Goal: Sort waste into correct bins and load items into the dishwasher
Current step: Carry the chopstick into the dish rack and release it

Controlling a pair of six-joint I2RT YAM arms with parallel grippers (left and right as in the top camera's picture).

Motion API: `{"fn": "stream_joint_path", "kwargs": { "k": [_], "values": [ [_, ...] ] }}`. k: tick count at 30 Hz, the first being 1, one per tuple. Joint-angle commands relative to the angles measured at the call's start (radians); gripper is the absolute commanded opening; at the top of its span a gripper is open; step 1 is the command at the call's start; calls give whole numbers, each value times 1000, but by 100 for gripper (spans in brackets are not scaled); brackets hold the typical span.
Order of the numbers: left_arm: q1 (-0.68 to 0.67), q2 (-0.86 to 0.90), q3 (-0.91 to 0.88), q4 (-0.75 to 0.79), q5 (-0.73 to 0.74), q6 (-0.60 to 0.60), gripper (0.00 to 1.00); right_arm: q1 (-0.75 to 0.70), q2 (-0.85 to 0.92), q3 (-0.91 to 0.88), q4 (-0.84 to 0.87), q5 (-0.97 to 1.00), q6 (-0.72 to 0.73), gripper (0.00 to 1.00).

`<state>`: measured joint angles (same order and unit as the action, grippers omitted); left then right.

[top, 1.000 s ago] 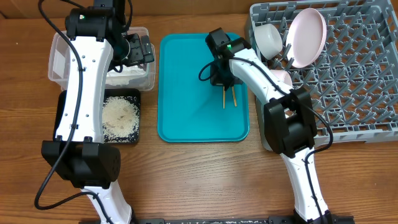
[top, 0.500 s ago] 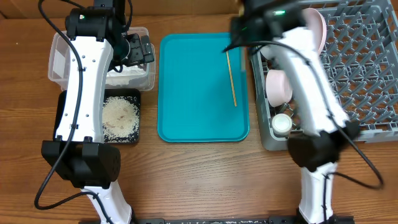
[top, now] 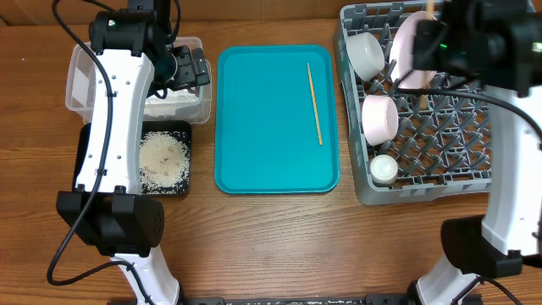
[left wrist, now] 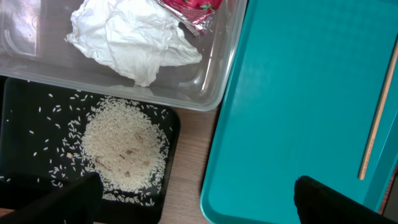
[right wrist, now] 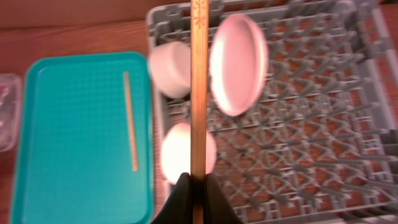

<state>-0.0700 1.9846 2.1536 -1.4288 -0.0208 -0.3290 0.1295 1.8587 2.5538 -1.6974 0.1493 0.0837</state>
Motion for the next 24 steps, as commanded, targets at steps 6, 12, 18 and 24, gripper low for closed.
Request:
{"fn": "stream_joint_path", "kwargs": {
  "k": [6,12,18,24],
  "values": [
    [4,-4,23,0,-13,15,100,-58,0,-243,14,7,-325,4],
    [4,-4,23,0,-13,15,100,-91,0,-578,143,8,-406,4],
    [4,-4,23,0,-13,15,100,-135,0,-816,302,8,-406,4],
    [4,-4,23,0,-13,15,100,-137,0,-840,351,6,-395,39]
  ]
}}
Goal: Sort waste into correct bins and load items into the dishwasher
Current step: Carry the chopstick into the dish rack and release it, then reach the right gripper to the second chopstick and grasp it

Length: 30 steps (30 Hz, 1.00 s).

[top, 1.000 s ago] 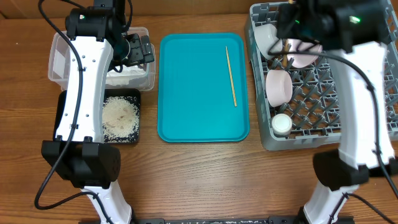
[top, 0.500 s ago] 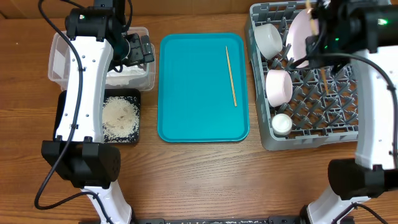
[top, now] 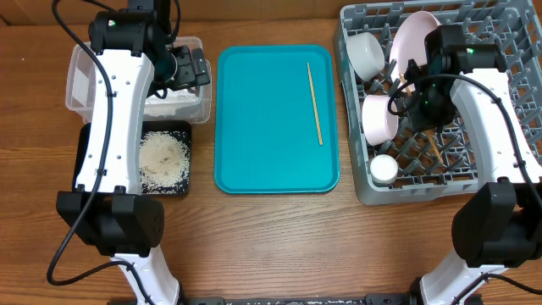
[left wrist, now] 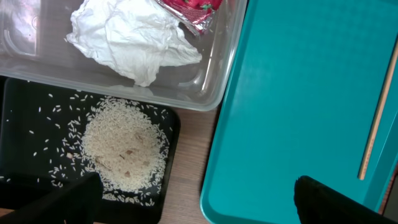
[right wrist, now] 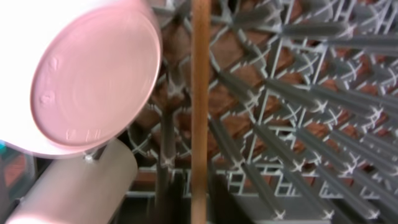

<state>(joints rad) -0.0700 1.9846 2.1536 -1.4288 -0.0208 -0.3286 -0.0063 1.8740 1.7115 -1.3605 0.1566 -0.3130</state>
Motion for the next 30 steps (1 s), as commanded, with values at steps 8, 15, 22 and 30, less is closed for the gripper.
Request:
{"fn": "stream_joint_path", "kwargs": {
  "k": [8,15,22,30],
  "values": [
    [4,-4,23,0,-13,14,100,0,-15,139,-18,-155,15,100],
    [4,-4,23,0,-13,14,100,14,-15,265,212,-891,195,100],
    [4,-4,23,0,-13,14,100,188,15,211,415,-449,459,100],
    [4,-4,23,0,-13,14,100,337,158,211,409,-153,497,100]
  ]
}}
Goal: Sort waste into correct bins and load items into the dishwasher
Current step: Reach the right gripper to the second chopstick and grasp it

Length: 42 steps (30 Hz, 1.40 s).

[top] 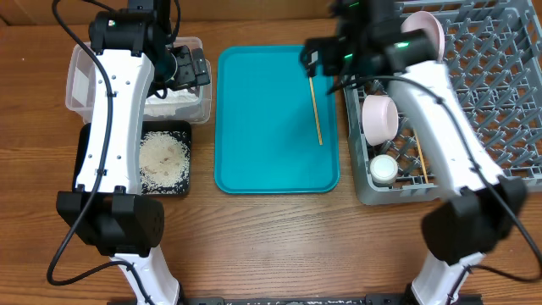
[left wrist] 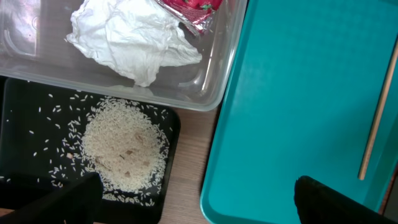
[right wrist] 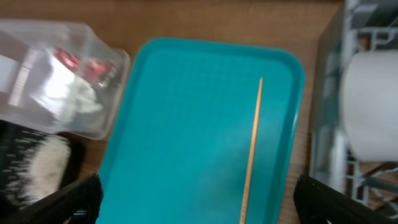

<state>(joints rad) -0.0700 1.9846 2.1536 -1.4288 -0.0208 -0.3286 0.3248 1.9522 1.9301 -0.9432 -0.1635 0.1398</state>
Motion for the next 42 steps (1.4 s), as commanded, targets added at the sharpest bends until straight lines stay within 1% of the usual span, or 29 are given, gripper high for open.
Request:
{"fn": "stream_joint_path", "kwargs": {
  "k": [1,5,6,7,9,10,15,20,25,28,29,35,37,40,42],
  "values": [
    [4,-4,23,0,-13,14,100,6,105,-8,-11,163,45,100],
    [4,-4,23,0,-13,14,100,6,178,-8,-11,162,47,100],
    [4,-4,23,0,-13,14,100,6,196,-8,-11,162,47,98],
    [4,-4,23,0,-13,14,100,6,211,-8,-11,163,46,93],
    [4,-4,23,0,-13,14,100,10,241,-8,-12,163,43,88],
    [4,-4,23,0,-13,14,100,14,255,-8,-12,163,43,84],
    [4,-4,23,0,-13,14,100,32,320,-8,-4,163,43,72],
    [4,-4,23,0,-13,14,100,35,364,-11,9,163,43,63],
    [4,-4,23,0,-13,14,100,35,379,-27,36,163,44,48],
    [4,-4,23,0,-13,14,100,35,381,-53,62,163,48,46],
    [4,-4,23,0,-13,14,100,35,381,-72,77,163,53,43],
    [4,-4,23,0,-13,14,100,45,381,-143,120,172,79,40],
    [4,-4,23,0,-13,14,100,54,381,-159,124,188,95,35],
    [4,-4,23,0,-13,14,100,82,382,-175,118,241,151,21],
    [4,-4,23,0,-13,14,100,98,382,-175,103,273,154,16]
  ]
}}
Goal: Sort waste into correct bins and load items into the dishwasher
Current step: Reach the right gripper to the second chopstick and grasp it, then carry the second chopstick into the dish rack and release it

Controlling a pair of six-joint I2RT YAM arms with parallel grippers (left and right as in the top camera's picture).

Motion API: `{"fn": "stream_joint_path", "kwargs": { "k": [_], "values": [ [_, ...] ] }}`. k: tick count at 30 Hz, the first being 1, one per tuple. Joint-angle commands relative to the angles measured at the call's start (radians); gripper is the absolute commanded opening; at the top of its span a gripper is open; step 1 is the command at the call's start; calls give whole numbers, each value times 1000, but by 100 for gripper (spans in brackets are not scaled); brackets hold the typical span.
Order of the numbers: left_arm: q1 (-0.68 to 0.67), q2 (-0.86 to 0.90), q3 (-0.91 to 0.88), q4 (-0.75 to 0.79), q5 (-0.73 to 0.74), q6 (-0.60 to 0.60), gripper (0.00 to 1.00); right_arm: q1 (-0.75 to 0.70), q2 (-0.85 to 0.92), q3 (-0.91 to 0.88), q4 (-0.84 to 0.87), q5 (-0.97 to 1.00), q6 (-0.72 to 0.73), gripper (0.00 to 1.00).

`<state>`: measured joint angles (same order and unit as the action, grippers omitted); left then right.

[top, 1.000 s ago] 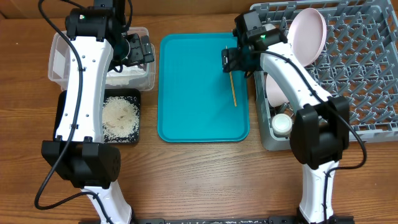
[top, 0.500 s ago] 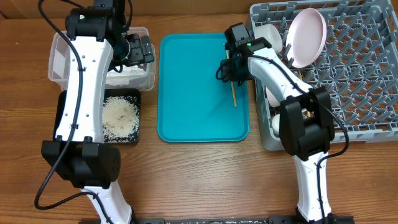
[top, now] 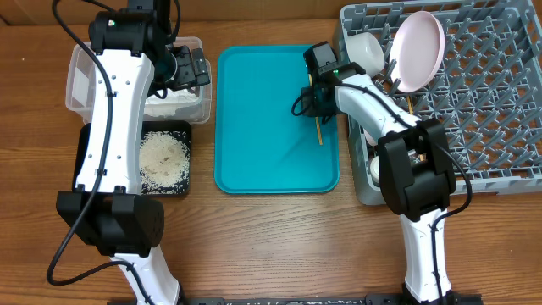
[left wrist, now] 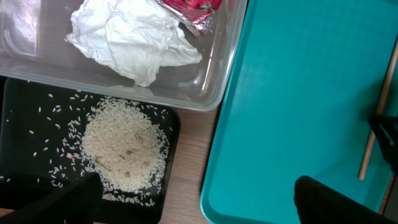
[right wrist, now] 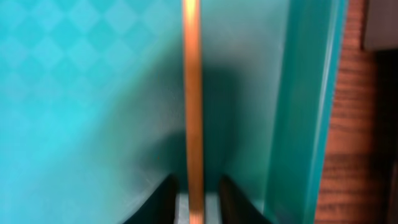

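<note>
A wooden chopstick [right wrist: 192, 93] lies along the right side of the teal tray [top: 262, 127]. My right gripper [right wrist: 194, 202] is low on the tray, open, one finger on each side of the stick with a small gap between them and it. Overhead, that gripper [top: 315, 102] covers the stick's middle, and the chopstick's near end [top: 319, 131] shows below it. My left gripper [left wrist: 193, 208] hangs open and holds nothing, above the seam between the bins and the tray.
The grey dish rack [top: 500, 102] at the right holds a pink plate [top: 419, 40] and a white bowl [top: 366, 51]. The clear bin [left wrist: 205, 93] holds crumpled white paper and a red wrapper. A black tray [left wrist: 18, 112] holds rice [left wrist: 121, 149].
My right gripper was open high above the tray. It is now down on the tray, with its fingers on either side of the chopstick. The left arm has not moved.
My right gripper first held a chopstick above the dish rack, then held it low among the rack's pegs. After that it was open over the tray, with that chopstick lying in the rack. Now it straddles the second chopstick on the tray.
</note>
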<state>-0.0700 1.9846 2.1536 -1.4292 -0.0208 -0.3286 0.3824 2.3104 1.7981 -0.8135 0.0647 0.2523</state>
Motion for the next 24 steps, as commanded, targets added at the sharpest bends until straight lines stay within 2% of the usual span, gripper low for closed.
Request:
{"fn": "stream_joint_path", "kwargs": {
  "k": [1,10,14,20,24],
  "values": [
    [4,-4,23,0,-13,14,100,54,24,-43,-40,75,41,14],
    [4,-4,23,0,-13,14,100,95,24,-35,-171,132,40,4],
    [4,-4,23,0,-13,14,100,95,21,-5,-229,47,40,4],
    [4,-4,23,0,-13,14,100,89,-49,164,-369,-18,27,4],
    [4,-4,23,0,-13,14,100,89,-135,310,-481,-18,-41,4]
  ]
}}
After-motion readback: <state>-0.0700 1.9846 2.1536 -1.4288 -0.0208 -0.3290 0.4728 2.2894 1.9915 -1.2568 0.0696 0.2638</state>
